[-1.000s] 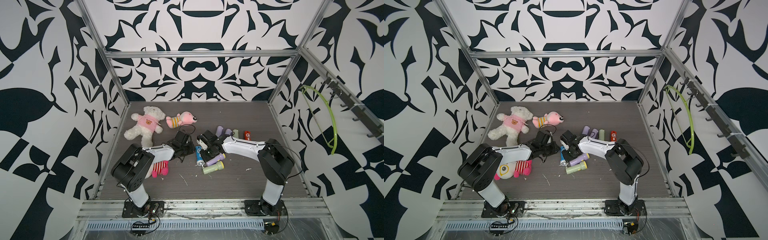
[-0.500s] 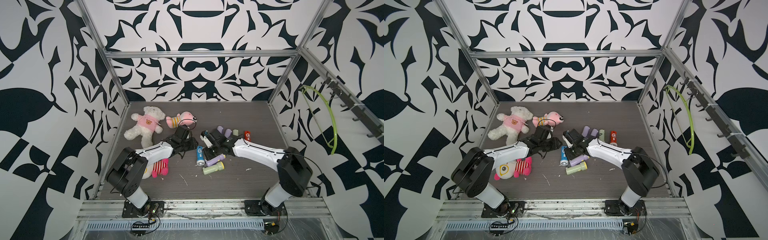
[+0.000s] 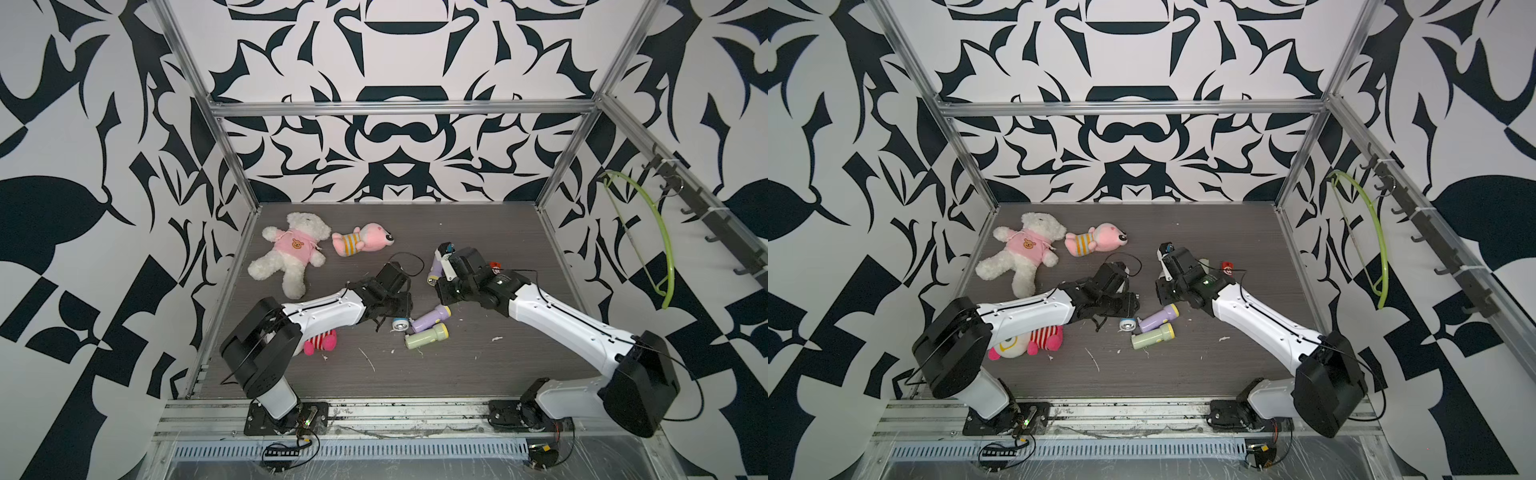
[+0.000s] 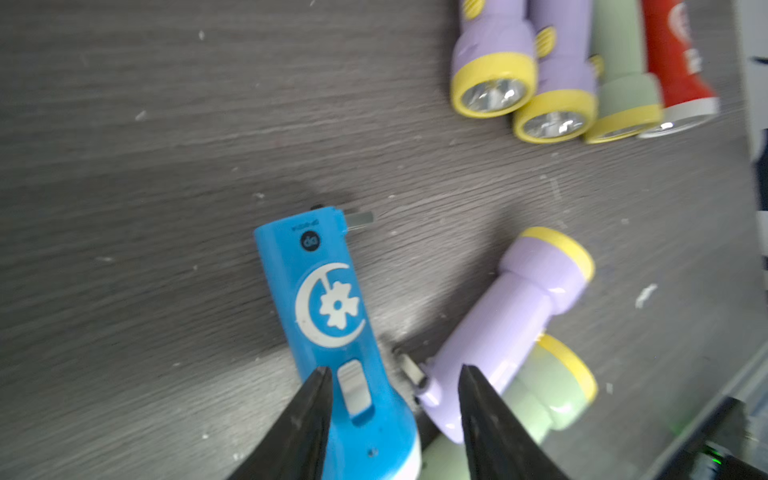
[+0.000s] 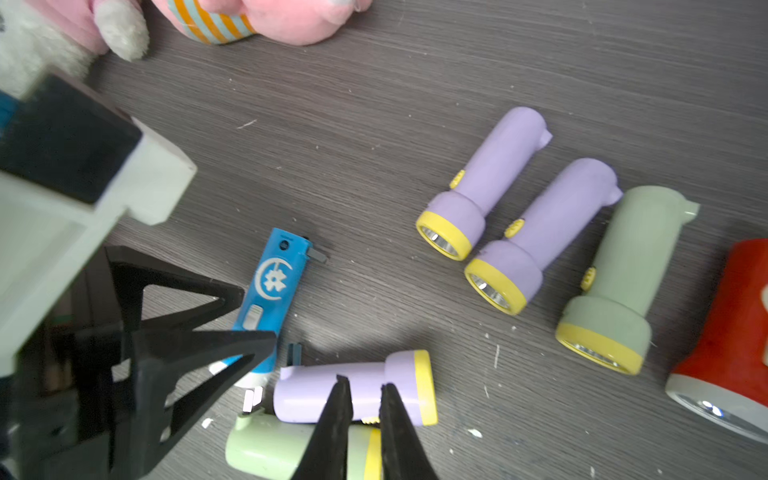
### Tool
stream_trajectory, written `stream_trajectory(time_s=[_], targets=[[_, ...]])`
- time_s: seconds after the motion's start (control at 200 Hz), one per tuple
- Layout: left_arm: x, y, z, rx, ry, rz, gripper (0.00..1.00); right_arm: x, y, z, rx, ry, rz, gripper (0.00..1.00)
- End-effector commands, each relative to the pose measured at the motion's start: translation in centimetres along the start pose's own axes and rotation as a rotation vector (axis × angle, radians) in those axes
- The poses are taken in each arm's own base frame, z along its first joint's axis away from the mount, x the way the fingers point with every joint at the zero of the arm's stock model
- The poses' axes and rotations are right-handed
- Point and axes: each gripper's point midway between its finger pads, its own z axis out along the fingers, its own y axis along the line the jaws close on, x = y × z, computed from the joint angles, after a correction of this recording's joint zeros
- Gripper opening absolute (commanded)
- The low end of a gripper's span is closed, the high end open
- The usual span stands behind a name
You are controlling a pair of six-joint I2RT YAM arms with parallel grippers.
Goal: Close the plug at the bottom of the flashlight
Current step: Pick up the flashlight from the center of the board.
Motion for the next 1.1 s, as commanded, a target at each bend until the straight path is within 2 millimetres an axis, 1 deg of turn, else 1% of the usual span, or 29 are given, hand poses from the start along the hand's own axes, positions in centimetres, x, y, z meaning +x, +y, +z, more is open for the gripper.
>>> stream_trajectory(time_s=[0.0, 0.085, 0.16, 0.38, 0.46, 0.625, 0.685, 0.805, 0.91, 0.965, 1.015, 1.095], targets=[[0.1, 1.9, 0.5, -0.127, 0.016, 0.024, 0.53, -0.6, -0.6, -1.3, 0.018, -0.046, 0.01, 0.21], [0.2, 2.3, 0.9, -0.182, 0.029, 0.044, 0.52, -0.5, -0.8, -1.5, 0.021, -0.048, 0.011, 0.22], [0.2, 2.0, 1.2, -0.197, 0.03, 0.065, 0.53, -0.3, -1.1, -1.5, 0.025, -0.05, 0.015, 0.23], [0.1, 1.5, 2.9, -0.215, 0.055, 0.085, 0.53, -0.1, -1.6, -1.3, 0.028, -0.049, 0.024, 0.25], [0.1, 1.5, 3.5, -0.225, 0.07, 0.095, 0.51, -0.1, -1.6, -1.3, 0.021, -0.049, 0.026, 0.25], [0.3, 1.8, 4.0, -0.241, 0.08, 0.108, 0.47, 0.0, -1.9, -1.1, 0.022, -0.044, 0.033, 0.25], [0.4, 2.0, 4.3, -0.25, 0.084, 0.115, 0.42, 0.0, -1.9, -1.0, 0.021, -0.042, 0.035, 0.25], [0.4, 1.8, 4.5, -0.242, 0.085, 0.12, 0.24, -0.1, -2.1, -1.0, 0.023, -0.043, 0.041, 0.25], [-0.1, 1.7, 4.2, -0.24, 0.064, 0.142, 0.15, -0.4, -2.2, -1.2, 0.025, -0.052, 0.045, 0.25], [-0.6, 1.2, 3.7, -0.213, 0.038, 0.159, 0.12, -0.5, -2.3, -1.3, 0.027, -0.051, 0.047, 0.25], [-1.1, 0.5, 3.0, -0.174, 0.005, 0.195, 0.09, -0.7, -2.5, -1.4, 0.03, -0.055, 0.049, 0.25], [-1.9, -0.3, 1.6, -0.132, -0.045, 0.266, 0.08, -0.9, -2.6, -1.5, 0.026, -0.062, 0.053, 0.26]])
